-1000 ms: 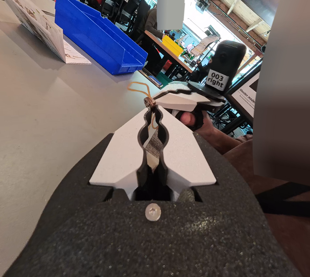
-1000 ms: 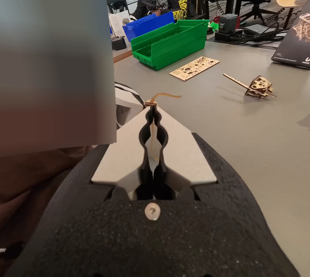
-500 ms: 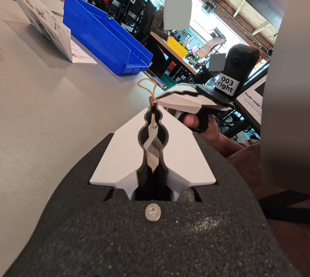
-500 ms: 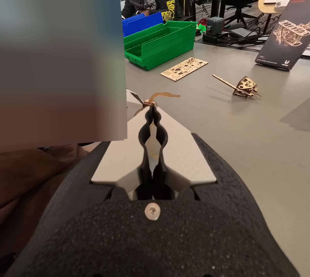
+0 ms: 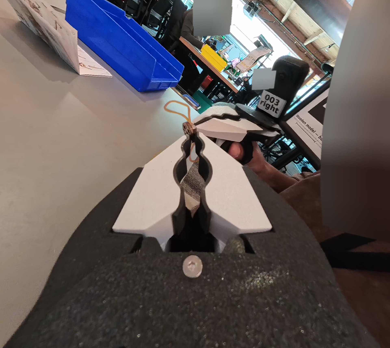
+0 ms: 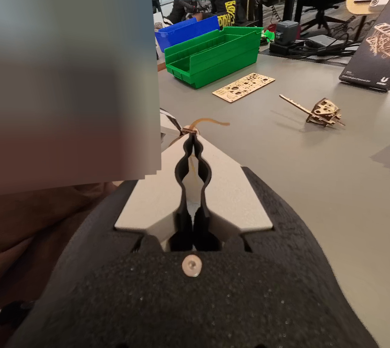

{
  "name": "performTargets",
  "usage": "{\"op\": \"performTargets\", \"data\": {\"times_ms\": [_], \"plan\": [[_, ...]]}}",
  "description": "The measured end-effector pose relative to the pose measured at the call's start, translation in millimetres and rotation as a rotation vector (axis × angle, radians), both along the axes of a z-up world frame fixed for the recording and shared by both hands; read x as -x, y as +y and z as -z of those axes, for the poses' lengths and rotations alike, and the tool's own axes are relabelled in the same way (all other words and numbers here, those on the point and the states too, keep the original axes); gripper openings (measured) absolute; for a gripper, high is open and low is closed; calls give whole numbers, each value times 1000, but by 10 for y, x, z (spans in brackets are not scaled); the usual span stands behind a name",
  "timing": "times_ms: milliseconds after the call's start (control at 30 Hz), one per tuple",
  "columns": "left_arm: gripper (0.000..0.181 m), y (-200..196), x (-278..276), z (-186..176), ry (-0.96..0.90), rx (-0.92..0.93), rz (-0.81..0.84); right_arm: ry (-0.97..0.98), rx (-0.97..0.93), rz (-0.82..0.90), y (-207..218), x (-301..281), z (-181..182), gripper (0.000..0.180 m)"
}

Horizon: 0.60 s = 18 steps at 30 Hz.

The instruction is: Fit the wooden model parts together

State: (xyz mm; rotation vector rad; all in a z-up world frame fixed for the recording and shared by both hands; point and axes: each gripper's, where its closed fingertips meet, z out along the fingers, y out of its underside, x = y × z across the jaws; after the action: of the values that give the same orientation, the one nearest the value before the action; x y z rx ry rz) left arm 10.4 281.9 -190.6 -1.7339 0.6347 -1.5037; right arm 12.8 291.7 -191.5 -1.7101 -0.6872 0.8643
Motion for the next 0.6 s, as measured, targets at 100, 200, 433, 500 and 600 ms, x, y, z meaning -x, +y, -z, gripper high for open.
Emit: {"op": "performTargets", "data": {"times_ms": [100, 200, 433, 500, 600], "plan": [[1, -26, -6, -25, -9, -10, 14, 111, 92, -64, -22, 5, -11, 0], [2, -30, -10, -33, -14, -10, 17, 186, 154, -101, -29, 6, -13, 0], [2, -39, -5, -45, -18, -15, 15, 244, 201, -139, -45, 16, -12, 0], [2, -38, -3, -48, -23, -12, 13, 250, 192, -136, -42, 19, -17, 0], [2, -33, 1, -49, -18, -16, 10, 270, 212, -141, -41, 22, -14, 0]]}}
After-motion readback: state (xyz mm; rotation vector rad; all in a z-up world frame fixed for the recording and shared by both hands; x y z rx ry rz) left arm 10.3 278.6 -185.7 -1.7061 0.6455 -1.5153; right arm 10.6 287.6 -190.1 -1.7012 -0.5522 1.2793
